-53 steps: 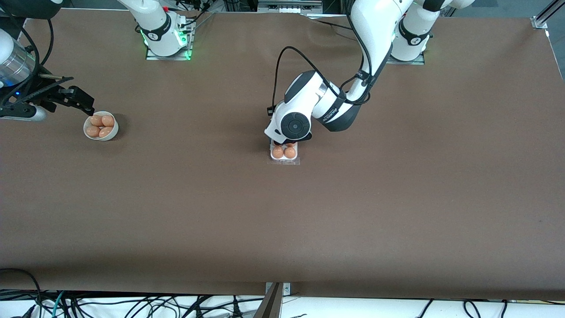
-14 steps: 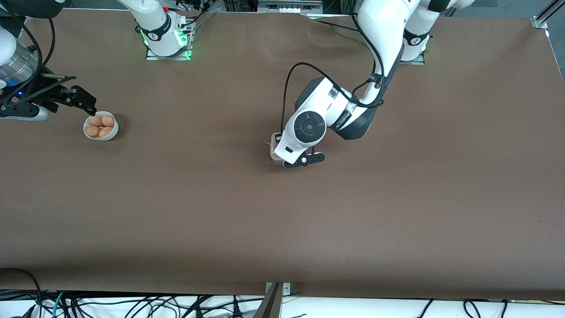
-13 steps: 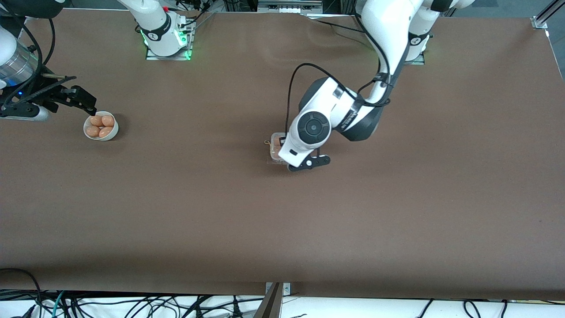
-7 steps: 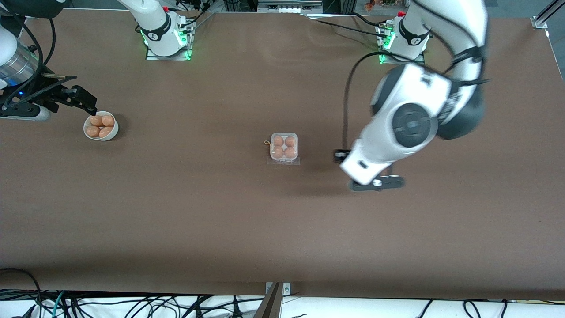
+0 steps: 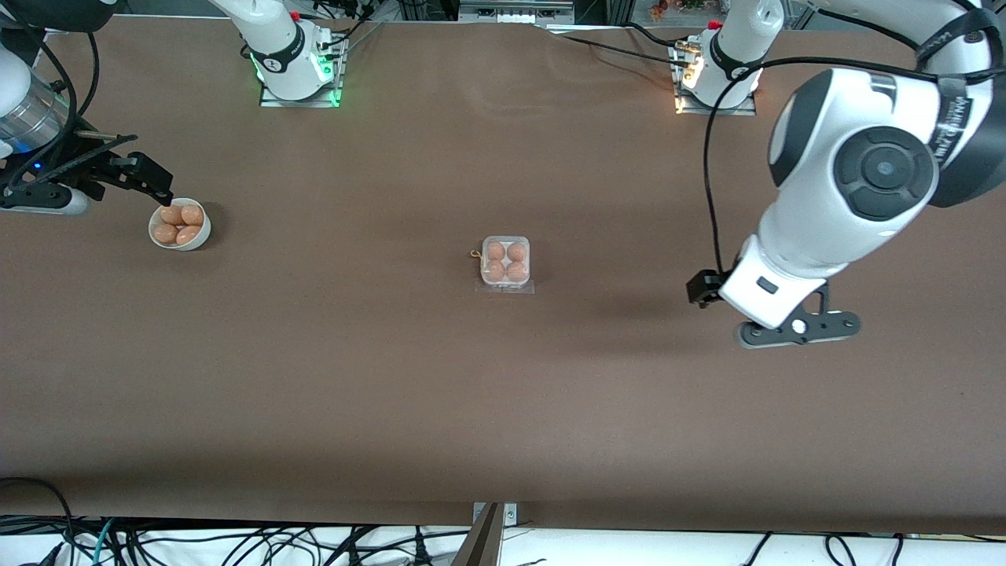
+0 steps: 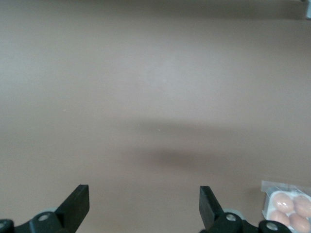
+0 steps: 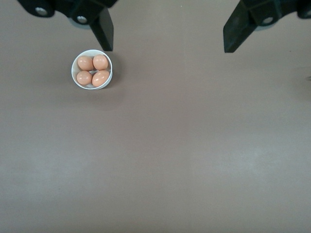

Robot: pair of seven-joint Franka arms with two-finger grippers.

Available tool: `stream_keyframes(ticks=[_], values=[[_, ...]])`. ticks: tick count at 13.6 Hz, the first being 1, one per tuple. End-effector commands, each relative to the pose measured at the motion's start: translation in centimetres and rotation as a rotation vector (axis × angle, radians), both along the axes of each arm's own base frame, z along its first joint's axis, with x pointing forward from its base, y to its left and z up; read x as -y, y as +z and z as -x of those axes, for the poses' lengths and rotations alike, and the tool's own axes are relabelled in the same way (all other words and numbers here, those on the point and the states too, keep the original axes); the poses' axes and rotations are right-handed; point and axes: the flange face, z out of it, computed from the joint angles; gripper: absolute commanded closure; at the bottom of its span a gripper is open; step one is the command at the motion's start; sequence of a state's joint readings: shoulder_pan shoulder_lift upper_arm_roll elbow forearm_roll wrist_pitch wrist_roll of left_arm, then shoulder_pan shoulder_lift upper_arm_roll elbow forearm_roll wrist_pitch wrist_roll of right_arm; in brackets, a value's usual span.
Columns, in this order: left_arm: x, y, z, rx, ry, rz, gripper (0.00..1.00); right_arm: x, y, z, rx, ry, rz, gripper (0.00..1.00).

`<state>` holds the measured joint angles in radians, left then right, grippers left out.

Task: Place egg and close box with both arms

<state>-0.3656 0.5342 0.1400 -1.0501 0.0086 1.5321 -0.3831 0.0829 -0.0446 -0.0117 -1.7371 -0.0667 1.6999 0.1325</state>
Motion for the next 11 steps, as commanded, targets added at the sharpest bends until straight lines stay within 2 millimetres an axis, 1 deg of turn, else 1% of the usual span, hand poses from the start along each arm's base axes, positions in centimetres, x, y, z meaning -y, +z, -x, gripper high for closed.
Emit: stream_keyframes(ticks=[1,2,3,4,6,7,9,10,11], values=[[-6.0,2.3,0.1,-0.004,0.016,-0.005,0.00,-0.2,0.6,0.0,0.008,0.006,-0.015,0.00],[-8.0,3.3,0.3,0.000,-0.005,0.009,0.00,-0.2,0.6,0.0,0.007,0.006,-0.015,0.00],[-9.3,3.7,0.8,-0.010,-0.042,0.019,0.00,-0.2,0.6,0.0,0.007,0.004,-0.015,0.00],[-10.6,3.9,1.7,-0.026,-0.074,0.019,0.00,-0.3,0.6,0.0,0.007,0.004,-0.015,0.00],[-14.4,5.0,3.3,-0.034,-0.099,0.035,0.00,-0.3,0.6,0.0,0.007,0.002,-0.015,0.00],[-15.9,5.7,4.2,-0.033,-0.110,0.043,0.00,-0.3,0.6,0.0,0.007,0.002,-0.015,0.00],[-18.1,6.6,5.8,-0.025,-0.140,0.054,0.00,-0.3,0.6,0.0,0.007,0.002,-0.015,0.00],[-18.7,6.4,6.4,-0.008,-0.133,0.056,0.00,-0.3,0.6,0.0,0.007,0.002,-0.015,0.00],[-18.8,5.9,7.2,0.007,-0.134,0.059,0.00,-0.3,0.6,0.0,0.005,0.002,-0.015,0.00]])
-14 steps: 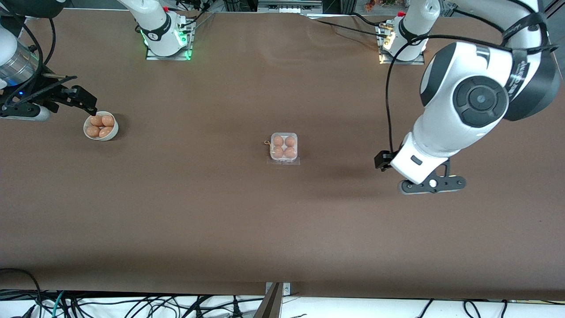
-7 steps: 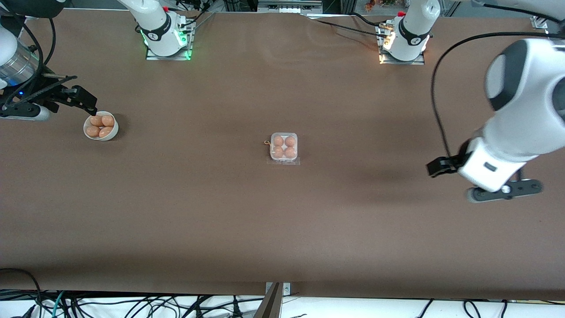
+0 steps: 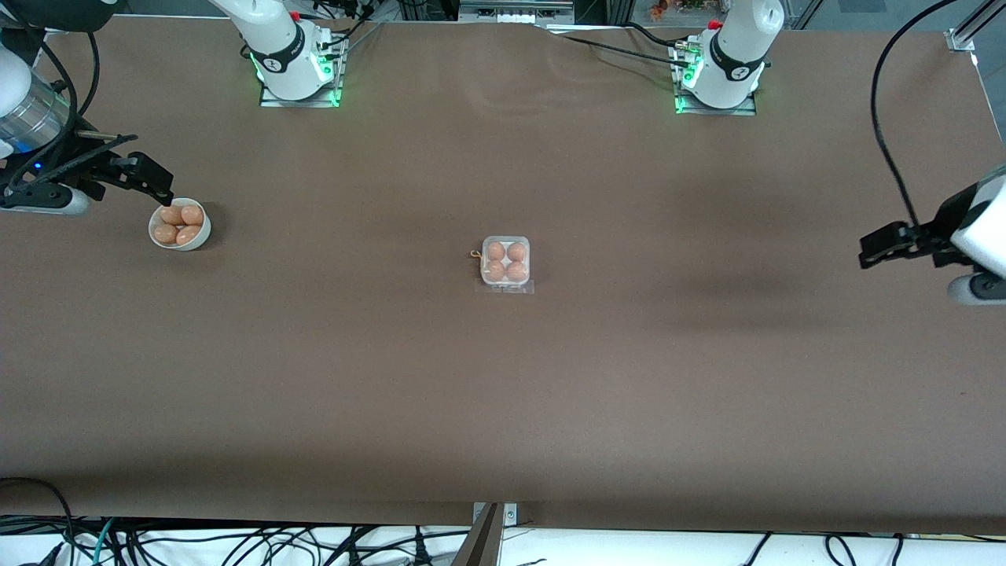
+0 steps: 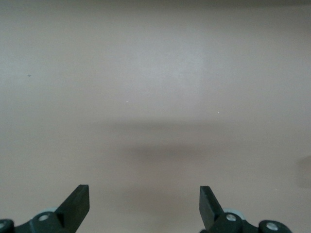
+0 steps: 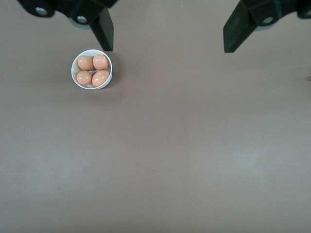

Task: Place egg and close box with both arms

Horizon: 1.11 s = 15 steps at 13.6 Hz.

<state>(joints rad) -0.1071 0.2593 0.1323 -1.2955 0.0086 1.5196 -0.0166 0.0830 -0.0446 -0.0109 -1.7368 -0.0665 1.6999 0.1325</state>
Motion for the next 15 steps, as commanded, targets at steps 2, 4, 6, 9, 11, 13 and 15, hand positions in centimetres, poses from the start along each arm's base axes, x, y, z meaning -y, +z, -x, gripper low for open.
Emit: stream_keyframes(ticks=[2,4,6,9,11,13,15], values=[[-0.3,-1.2,4.0,0.032,-0.030,0.017,0.00,-0.2,0.5,0.0,0.005,0.000,-0.015,0.00],[-0.1,-0.2,5.3,0.043,-0.028,0.054,0.00,-0.2,0.6,0.0,0.007,0.000,-0.015,0.00],[1.5,0.6,5.8,0.056,-0.046,0.075,0.00,-0.2,0.5,0.1,0.003,0.000,-0.014,0.00],[3.1,0.1,7.0,0.028,-0.069,0.078,0.00,-0.2,0.5,0.1,0.002,0.000,-0.014,0.00],[2.9,0.1,7.1,0.020,-0.070,0.071,0.00,-0.2,0.5,0.1,0.002,0.000,-0.014,0.00],[2.9,-0.1,7.2,0.014,-0.076,0.066,0.00,-0.2,0.5,0.1,0.002,0.000,-0.014,0.00],[2.9,-0.1,7.2,0.008,-0.076,0.066,0.00,-0.2,0.5,0.1,0.002,0.000,-0.014,0.00]])
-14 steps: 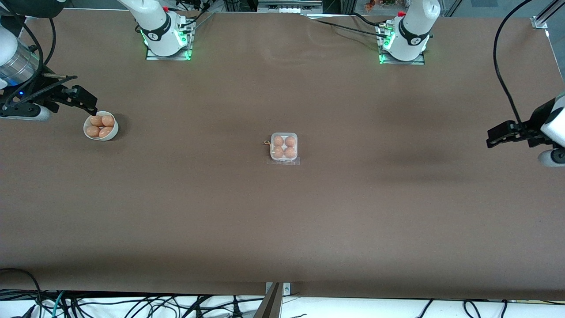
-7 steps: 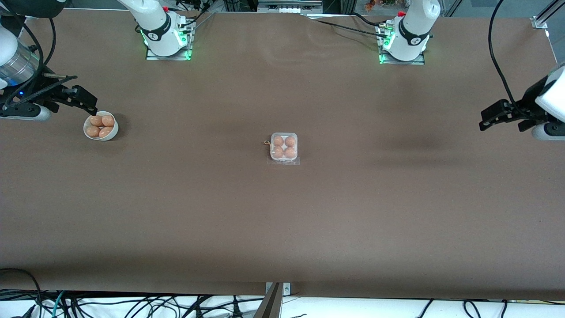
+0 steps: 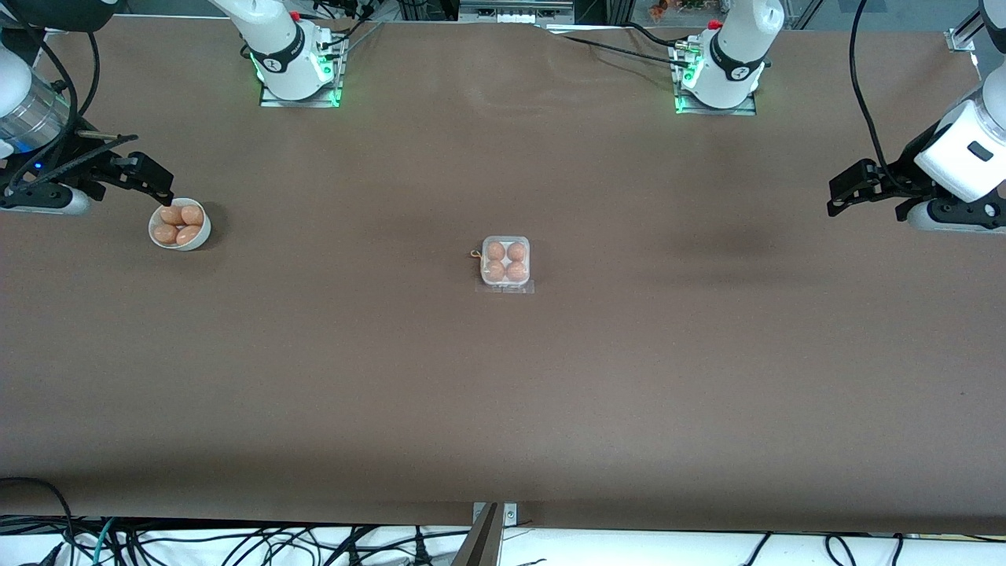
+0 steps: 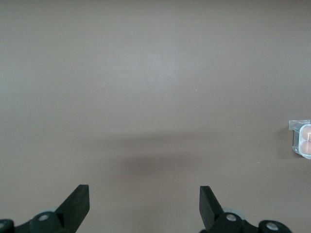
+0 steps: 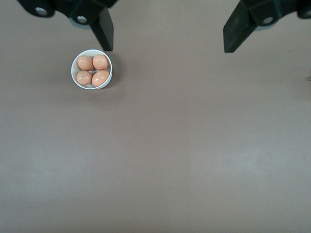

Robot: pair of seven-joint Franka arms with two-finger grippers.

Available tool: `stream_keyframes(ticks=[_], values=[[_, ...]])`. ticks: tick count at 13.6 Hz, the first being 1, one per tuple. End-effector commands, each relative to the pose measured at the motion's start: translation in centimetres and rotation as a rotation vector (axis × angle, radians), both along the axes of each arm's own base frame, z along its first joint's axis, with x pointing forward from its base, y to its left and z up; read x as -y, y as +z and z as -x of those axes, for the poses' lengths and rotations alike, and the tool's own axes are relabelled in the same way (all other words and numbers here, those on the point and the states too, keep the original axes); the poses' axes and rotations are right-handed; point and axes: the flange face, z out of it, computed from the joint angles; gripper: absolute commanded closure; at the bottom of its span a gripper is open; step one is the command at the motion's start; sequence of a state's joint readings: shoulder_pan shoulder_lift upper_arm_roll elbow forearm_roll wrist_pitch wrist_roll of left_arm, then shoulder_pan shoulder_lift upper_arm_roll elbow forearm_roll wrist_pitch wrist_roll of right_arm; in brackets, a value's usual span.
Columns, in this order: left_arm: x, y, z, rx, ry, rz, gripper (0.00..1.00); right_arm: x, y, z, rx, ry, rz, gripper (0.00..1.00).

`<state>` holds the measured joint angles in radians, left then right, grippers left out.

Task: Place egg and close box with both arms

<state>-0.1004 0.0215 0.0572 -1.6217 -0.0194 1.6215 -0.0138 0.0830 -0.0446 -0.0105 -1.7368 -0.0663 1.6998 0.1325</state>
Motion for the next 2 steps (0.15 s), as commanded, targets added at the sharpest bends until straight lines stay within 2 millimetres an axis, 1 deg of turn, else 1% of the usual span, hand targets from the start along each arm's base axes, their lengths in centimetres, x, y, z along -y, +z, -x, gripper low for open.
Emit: stream_keyframes(ticks=[1,2], values=[[-0.33,0.35,0.98,-0.009,-0.011,0.004,0.00,-0.19,0.52,0.07,0.002,0.000,-0.014,0.00],[-0.33,0.33,1.09,-0.018,-0.011,0.003,0.00,-0.19,0.52,0.07,0.002,0.000,-0.014,0.00]])
